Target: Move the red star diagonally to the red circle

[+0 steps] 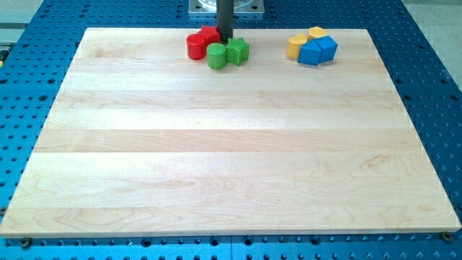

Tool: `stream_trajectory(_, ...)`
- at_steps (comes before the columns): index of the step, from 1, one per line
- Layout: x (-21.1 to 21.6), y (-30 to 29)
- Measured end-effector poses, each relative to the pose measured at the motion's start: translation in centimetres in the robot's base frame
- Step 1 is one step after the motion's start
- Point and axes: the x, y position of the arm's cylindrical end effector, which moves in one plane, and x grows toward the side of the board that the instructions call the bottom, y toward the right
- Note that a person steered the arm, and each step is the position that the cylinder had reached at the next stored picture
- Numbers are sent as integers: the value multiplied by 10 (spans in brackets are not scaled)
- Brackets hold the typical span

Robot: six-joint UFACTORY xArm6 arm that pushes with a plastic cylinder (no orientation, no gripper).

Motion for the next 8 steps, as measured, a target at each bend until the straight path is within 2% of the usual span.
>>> stream_trajectory(1,44,-39)
stream_trajectory(2,60,-14)
stream_trajectory(3,60,-86)
stream_trajectory(5,67,-158)
stream_trajectory(6,55,-202)
stream_trajectory(7,37,-137)
stream_trajectory(8,-8,-50)
